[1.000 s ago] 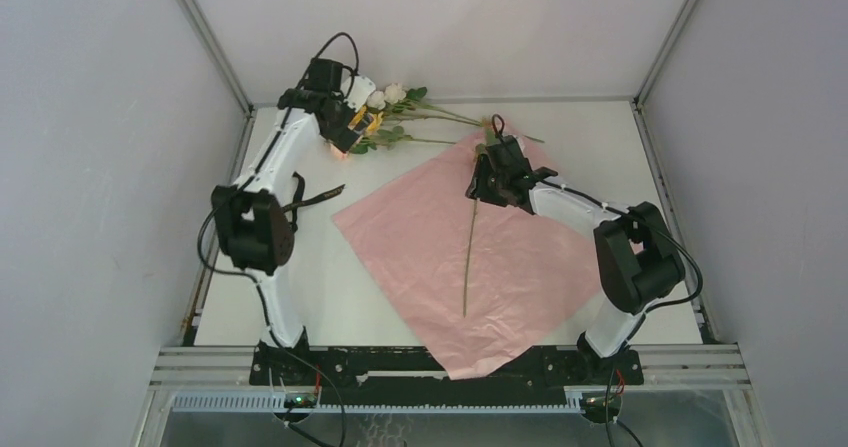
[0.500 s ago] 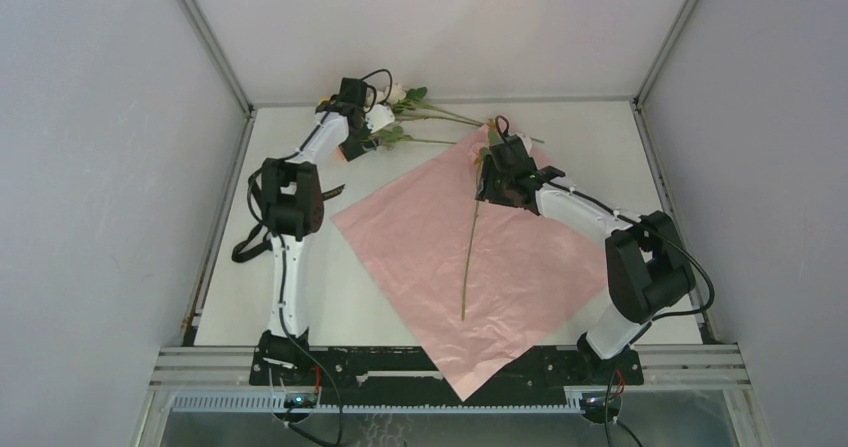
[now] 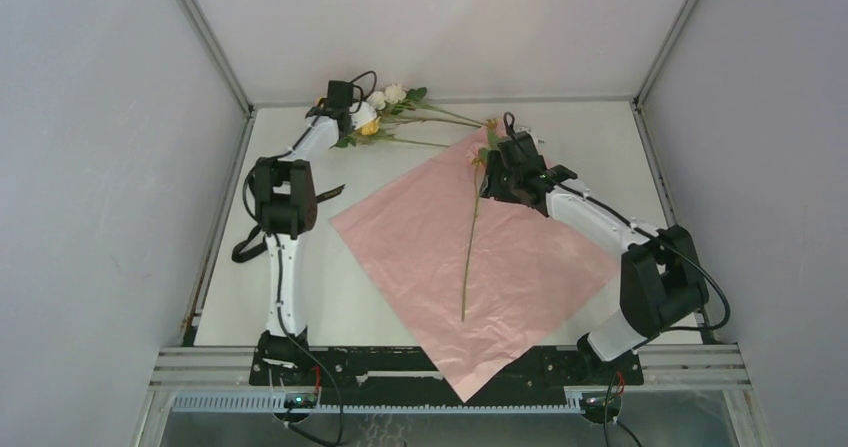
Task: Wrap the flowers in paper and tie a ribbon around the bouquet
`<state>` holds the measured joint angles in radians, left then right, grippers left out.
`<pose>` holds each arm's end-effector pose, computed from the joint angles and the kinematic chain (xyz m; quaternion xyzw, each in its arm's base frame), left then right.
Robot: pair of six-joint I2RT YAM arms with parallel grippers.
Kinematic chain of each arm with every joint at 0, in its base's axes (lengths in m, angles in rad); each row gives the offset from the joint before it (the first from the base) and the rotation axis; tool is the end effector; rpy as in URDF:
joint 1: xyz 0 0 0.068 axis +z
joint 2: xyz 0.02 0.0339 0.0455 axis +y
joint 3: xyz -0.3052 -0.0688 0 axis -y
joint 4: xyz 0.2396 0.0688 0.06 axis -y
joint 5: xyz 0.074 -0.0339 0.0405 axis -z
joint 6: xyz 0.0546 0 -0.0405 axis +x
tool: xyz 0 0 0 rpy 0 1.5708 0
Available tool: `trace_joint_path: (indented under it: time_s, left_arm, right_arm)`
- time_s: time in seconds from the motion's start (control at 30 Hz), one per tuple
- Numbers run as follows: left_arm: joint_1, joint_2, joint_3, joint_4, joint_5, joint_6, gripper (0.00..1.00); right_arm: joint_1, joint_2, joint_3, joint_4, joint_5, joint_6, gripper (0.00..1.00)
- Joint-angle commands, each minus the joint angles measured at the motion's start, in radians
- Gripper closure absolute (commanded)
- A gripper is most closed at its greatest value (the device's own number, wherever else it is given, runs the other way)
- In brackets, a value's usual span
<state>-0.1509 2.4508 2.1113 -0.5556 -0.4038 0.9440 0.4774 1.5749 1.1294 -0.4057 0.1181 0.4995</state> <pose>0.5755 -0.0658 0.1878 0.4244 0.8238 0.2999 0.2264 0.3119 0.1541 0.2732 0.0311 0.9341 0.1162 0.3363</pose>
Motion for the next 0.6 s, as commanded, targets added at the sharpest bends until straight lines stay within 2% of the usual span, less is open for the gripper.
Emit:
trace_joint_path:
  time_s: [0.0, 0.17, 0.3, 0.37, 0.47, 0.57]
  left_arm:
    - [0.049, -0.309, -0.132, 0.170, -0.121, -0.025, 1.00]
    - [0.048, -0.663, -0.385, 0.122, -0.066, 0.101, 1.00]
    - [0.040, -0.862, -0.478, 0.021, -0.078, 0.198, 1.00]
    - [0.028, -0.935, -0.482, -0.040, -0.079, 0.214, 1.00]
    - [-0.012, -1.045, -0.480, -0.162, -0.059, 0.233, 1.00]
    - [-0.102, -1.133, -0.489, -0.279, -0.046, 0.251, 1.00]
  right_arm:
    - [0.010, -0.123, 0.015, 0.035, -0.069, -0.124, 0.41]
    - [0.068, -0.220, 0.016, 0.129, -0.302, -0.400, 0.42]
    - [0.107, -0.274, 0.017, 0.230, -0.452, -0.541, 0.43]
    - [0.126, -0.287, 0.017, 0.292, -0.483, -0.581, 0.40]
    - [0.149, -0.292, 0.020, 0.410, -0.520, -0.585, 0.30]
    - [0.184, -0.224, 0.091, 0.437, -0.547, -0.556, 0.24]
